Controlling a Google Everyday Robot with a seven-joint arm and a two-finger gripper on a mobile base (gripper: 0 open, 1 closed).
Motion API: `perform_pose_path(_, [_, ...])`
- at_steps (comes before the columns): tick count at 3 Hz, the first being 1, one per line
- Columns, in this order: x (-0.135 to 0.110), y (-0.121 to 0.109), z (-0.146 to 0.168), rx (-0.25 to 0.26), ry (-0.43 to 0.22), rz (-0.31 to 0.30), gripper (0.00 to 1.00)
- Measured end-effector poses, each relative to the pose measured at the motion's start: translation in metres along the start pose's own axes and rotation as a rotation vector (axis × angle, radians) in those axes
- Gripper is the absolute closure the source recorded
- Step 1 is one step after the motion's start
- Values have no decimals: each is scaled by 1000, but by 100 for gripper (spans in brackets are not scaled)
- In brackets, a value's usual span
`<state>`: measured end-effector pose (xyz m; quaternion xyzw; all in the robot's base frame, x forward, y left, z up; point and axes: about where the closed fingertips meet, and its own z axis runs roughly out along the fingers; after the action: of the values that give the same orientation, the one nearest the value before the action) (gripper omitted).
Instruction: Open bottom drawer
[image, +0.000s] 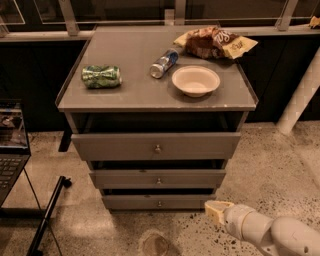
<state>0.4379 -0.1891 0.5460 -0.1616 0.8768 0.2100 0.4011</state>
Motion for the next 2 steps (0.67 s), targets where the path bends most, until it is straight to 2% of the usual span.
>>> perform_pose_path(1, [21, -28, 36, 72, -68, 80, 100])
perform_pose_path(2, [44, -41, 72, 88, -60, 132, 100])
